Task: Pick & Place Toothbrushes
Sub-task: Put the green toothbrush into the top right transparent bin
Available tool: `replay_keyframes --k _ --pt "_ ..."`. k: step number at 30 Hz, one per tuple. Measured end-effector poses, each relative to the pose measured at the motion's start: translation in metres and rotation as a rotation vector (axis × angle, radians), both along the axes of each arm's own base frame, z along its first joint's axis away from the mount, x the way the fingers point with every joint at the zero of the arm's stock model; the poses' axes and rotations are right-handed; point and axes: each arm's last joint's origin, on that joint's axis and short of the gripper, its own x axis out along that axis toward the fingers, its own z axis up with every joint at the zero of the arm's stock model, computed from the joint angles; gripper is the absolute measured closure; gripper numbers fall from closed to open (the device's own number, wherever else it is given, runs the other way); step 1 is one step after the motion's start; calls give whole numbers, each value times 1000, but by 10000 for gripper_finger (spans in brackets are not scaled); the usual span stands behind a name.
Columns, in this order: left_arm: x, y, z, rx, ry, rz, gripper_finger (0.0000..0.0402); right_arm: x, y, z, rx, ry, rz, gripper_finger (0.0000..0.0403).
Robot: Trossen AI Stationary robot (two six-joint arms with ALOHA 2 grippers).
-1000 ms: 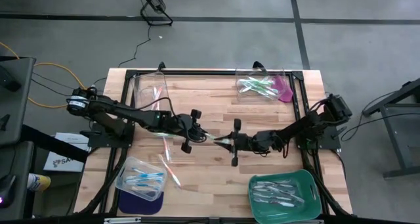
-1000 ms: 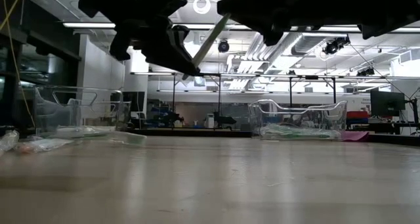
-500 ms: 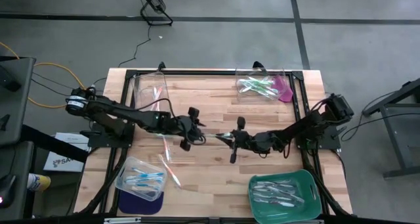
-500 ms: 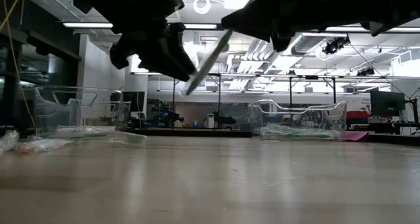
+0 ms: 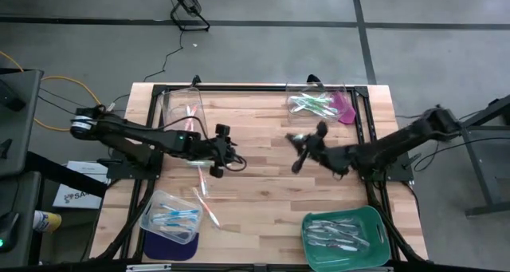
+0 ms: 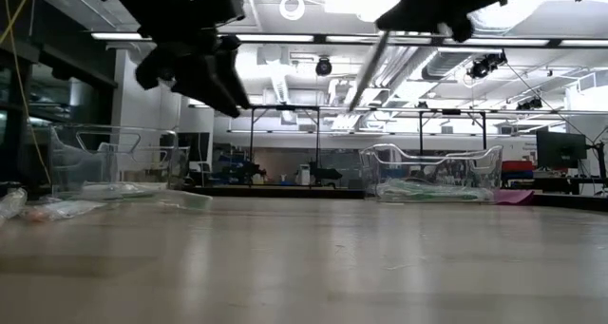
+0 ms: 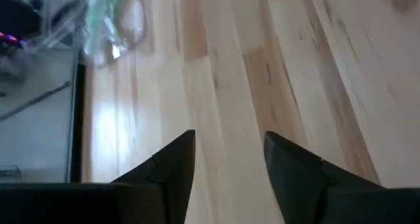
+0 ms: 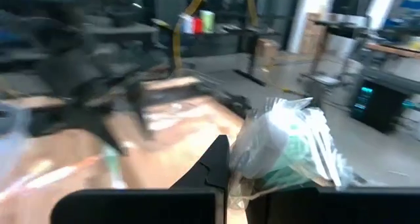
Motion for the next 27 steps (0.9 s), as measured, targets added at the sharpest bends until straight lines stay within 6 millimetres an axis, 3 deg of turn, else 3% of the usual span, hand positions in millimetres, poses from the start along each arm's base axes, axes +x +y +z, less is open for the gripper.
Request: replay_keyframes --k 8,11,19,27 --pt "-4 0 -1 -7 23 9 238 -41 -55 24 -13 92 -205 391" --pt "-4 0 -1 -7 23 9 239 -49 -77 27 59 44 -305 391" --pt "-4 0 -1 -8 22 9 239 -57 -127 13 209 44 -484 390" --pt "-4 0 0 -7 22 8 239 -61 -164 3 455 -114 -534 390"
